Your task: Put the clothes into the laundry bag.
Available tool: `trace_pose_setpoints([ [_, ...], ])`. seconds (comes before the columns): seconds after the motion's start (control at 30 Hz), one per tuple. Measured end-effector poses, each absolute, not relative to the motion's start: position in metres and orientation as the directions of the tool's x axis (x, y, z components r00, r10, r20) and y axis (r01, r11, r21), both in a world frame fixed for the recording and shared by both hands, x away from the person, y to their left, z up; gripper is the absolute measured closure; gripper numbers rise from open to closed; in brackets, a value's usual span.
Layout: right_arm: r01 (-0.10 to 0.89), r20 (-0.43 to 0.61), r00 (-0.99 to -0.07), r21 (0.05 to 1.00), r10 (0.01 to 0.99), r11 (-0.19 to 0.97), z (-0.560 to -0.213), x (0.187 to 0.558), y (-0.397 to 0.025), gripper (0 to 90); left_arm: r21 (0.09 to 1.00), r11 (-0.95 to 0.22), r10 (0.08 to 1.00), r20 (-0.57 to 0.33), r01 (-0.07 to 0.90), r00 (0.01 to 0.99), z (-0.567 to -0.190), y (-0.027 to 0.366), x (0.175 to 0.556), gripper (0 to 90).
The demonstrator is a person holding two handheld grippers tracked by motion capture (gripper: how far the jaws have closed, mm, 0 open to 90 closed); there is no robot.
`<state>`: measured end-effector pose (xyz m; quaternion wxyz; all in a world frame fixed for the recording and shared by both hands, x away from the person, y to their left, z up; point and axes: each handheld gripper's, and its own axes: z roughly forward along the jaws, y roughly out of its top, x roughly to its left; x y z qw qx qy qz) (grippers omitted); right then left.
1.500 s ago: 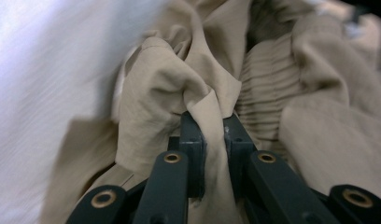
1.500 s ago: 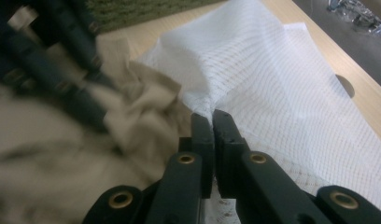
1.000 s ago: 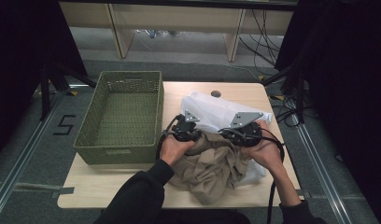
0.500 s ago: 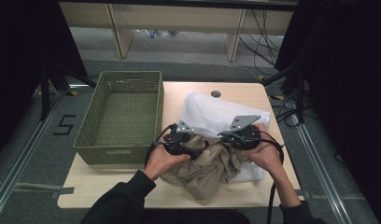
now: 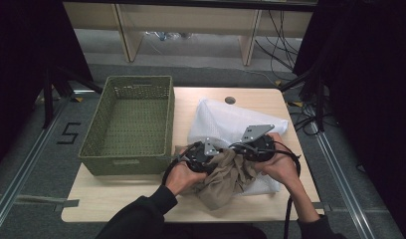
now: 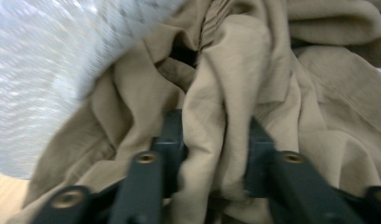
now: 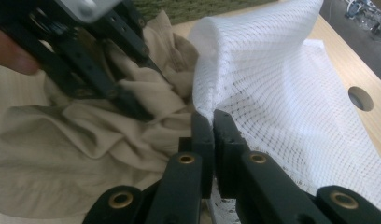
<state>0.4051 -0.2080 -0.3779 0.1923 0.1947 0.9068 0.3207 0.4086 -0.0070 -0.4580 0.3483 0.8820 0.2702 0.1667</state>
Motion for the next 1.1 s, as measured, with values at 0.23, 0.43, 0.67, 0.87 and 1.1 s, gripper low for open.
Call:
trace_pose_setpoints([
  [0.23, 0.191, -0.255, -0.849, 0.668, 0.463, 0.719, -0.364, 0.395, -0.206, 89.4, 0.800, -0.479, 0.687, 0.085, 0.362, 0.722, -0.427, -0.011, 0.413, 75.0],
  [0.43, 0.240, -0.230, -0.843, 0.648, 0.486, 0.723, -0.377, 0.388, -0.208, 89.4, 0.743, -0.517, 0.673, 0.046, 0.425, 0.739, -0.467, -0.028, 0.410, 61.7],
  [0.67, 0.276, -0.185, -0.858, 0.622, 0.480, 0.733, -0.400, 0.389, -0.216, 89.4, 0.784, -0.438, 0.688, -0.021, 0.439, 0.725, -0.448, -0.001, 0.398, 37.0],
  [0.87, 0.276, -0.183, -0.854, 0.636, 0.488, 0.721, -0.397, 0.388, -0.218, 89.3, 0.773, -0.486, 0.709, 0.075, 0.409, 0.701, -0.429, 0.034, 0.390, 26.5],
  [1.1, 0.265, -0.188, -0.855, 0.641, 0.483, 0.720, -0.393, 0.388, -0.219, 89.4, 0.706, -0.502, 0.737, 0.047, 0.500, 0.674, -0.456, 0.043, 0.407, 15.0],
])
